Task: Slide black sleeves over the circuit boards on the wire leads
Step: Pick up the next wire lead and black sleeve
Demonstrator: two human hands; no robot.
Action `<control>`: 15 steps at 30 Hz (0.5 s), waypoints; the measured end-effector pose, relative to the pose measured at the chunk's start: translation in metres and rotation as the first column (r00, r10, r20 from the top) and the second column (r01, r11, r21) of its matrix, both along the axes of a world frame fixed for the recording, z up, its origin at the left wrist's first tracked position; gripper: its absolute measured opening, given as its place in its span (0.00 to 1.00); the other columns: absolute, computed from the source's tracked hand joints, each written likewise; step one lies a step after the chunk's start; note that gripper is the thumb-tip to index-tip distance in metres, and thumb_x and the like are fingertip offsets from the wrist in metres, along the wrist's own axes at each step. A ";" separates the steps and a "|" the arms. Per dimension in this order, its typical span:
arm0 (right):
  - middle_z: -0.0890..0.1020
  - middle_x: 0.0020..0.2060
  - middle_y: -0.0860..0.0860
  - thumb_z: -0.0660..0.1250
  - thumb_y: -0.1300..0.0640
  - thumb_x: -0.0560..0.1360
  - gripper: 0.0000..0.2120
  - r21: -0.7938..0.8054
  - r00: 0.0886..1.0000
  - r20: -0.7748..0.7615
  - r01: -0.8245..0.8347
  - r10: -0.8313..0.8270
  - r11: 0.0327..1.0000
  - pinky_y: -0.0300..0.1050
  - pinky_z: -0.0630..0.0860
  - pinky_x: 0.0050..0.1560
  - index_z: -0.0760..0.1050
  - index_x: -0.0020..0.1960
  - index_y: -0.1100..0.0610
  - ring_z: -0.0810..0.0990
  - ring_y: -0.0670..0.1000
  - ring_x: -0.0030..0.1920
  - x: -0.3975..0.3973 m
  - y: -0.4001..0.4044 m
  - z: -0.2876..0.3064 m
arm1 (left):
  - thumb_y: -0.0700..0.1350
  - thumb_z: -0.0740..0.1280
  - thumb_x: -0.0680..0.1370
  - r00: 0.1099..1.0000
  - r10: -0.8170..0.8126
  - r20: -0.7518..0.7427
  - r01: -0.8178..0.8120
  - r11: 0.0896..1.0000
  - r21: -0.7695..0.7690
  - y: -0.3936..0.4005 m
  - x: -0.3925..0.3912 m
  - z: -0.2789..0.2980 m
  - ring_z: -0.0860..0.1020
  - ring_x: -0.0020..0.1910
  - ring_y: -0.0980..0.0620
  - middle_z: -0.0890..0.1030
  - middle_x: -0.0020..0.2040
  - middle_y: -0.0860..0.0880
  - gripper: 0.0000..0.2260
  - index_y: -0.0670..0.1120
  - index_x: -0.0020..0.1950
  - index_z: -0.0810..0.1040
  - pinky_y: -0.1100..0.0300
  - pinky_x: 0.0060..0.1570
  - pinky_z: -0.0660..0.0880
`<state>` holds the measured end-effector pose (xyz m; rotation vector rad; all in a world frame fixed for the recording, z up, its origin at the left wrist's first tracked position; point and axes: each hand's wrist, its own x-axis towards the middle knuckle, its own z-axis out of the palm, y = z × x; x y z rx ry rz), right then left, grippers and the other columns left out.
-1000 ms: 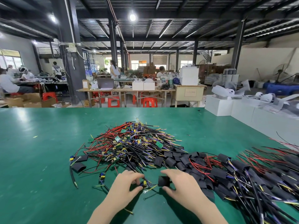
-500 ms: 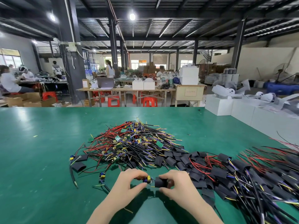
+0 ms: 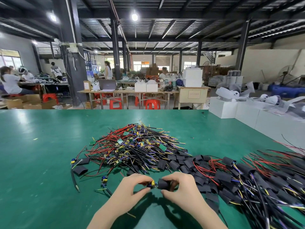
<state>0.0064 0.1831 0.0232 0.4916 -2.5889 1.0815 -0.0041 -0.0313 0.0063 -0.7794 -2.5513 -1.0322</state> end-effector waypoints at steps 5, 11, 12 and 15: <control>0.81 0.35 0.44 0.70 0.52 0.61 0.14 -0.009 0.999 0.014 -0.035 0.035 0.999 0.41 0.76 0.44 0.80 0.47 0.48 0.77 0.44 0.39 0.002 -0.002 0.002 | 0.43 0.71 0.76 1.000 0.000 -0.030 -0.001 1.000 -0.011 0.003 0.002 0.000 0.78 0.51 0.64 0.80 0.49 0.66 0.11 0.55 0.56 0.82 0.66 0.56 0.73; 0.80 0.31 0.44 0.72 0.57 0.62 0.10 -0.050 0.997 0.080 -0.016 0.020 0.999 0.40 0.77 0.37 0.83 0.44 0.51 0.78 0.44 0.31 0.002 0.000 0.005 | 0.41 0.69 0.77 0.984 -0.008 -0.178 -0.001 0.999 -0.054 0.007 0.003 0.002 0.73 0.48 0.62 0.80 0.50 0.60 0.10 0.50 0.57 0.81 0.59 0.53 0.73; 0.81 0.31 0.45 0.73 0.59 0.62 0.10 -0.080 0.994 0.107 -0.014 0.022 0.997 0.39 0.76 0.33 0.84 0.44 0.51 0.78 0.44 0.27 0.002 0.001 0.005 | 0.40 0.69 0.77 0.980 -0.013 -0.197 0.002 0.998 -0.060 0.008 0.003 0.004 0.73 0.48 0.60 0.80 0.50 0.59 0.10 0.49 0.57 0.81 0.59 0.53 0.72; 0.81 0.32 0.47 0.74 0.62 0.63 0.11 -0.140 0.988 0.152 -0.010 0.032 0.990 0.36 0.74 0.27 0.83 0.45 0.52 0.76 0.44 0.22 0.003 0.002 0.004 | 0.40 0.69 0.77 0.979 -0.019 -0.204 0.006 0.998 -0.063 0.009 0.004 0.006 0.72 0.48 0.59 0.80 0.49 0.58 0.10 0.49 0.57 0.81 0.60 0.52 0.72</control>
